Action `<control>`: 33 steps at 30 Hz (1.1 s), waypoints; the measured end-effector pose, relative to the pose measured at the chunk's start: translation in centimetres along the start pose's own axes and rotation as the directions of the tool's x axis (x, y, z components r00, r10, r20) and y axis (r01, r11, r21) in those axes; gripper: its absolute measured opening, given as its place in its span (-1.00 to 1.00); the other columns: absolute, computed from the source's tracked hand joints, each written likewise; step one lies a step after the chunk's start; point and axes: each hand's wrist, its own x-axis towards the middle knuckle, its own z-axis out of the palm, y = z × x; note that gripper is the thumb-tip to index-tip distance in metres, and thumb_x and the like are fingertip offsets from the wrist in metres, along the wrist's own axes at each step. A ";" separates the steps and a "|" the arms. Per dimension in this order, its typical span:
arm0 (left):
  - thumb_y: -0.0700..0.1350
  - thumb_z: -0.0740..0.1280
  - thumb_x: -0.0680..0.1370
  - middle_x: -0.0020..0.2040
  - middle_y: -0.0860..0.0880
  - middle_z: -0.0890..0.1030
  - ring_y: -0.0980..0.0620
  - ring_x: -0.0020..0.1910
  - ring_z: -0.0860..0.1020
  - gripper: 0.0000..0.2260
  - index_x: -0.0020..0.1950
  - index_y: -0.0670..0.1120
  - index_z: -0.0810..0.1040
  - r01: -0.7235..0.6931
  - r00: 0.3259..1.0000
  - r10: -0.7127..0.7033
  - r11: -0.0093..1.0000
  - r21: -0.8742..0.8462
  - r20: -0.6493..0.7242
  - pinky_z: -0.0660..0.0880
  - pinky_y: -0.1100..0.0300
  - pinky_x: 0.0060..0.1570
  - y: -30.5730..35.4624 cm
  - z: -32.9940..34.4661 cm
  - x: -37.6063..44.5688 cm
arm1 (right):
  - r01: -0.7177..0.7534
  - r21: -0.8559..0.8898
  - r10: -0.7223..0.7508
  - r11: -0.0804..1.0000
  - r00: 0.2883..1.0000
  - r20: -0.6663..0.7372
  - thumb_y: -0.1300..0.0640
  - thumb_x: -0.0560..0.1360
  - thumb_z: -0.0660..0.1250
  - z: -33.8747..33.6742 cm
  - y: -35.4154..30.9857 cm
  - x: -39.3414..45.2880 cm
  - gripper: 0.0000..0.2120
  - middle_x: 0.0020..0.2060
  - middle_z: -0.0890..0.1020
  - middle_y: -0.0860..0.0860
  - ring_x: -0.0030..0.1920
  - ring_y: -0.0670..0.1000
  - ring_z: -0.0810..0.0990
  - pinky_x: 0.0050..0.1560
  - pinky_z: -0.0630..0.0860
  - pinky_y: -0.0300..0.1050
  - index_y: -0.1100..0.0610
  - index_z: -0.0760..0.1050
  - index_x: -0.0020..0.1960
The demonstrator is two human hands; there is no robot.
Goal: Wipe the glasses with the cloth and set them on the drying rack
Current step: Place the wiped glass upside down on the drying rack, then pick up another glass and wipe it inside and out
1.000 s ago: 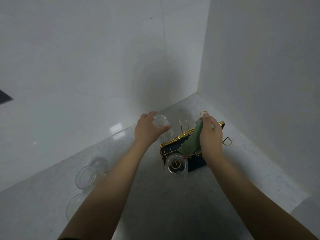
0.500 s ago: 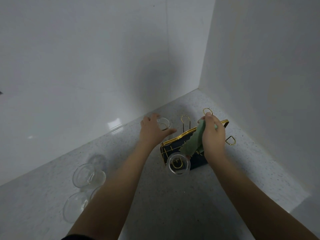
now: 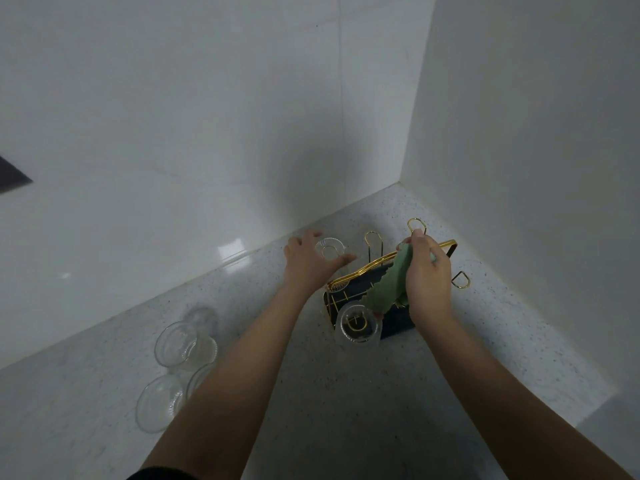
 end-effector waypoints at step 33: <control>0.18 0.45 0.42 0.56 -0.07 0.17 -0.11 0.54 0.14 -0.17 0.57 0.11 0.09 0.043 0.984 -0.125 0.864 0.501 0.130 0.04 -0.09 0.47 -18.9 -7.5 -16.5 | -0.134 -0.039 0.136 0.990 0.990 0.041 0.02 0.60 0.11 5.4 4.4 -18.7 -0.71 -0.28 0.55 -0.02 -0.17 -0.04 0.53 -0.10 0.44 -0.12 0.05 0.47 -0.22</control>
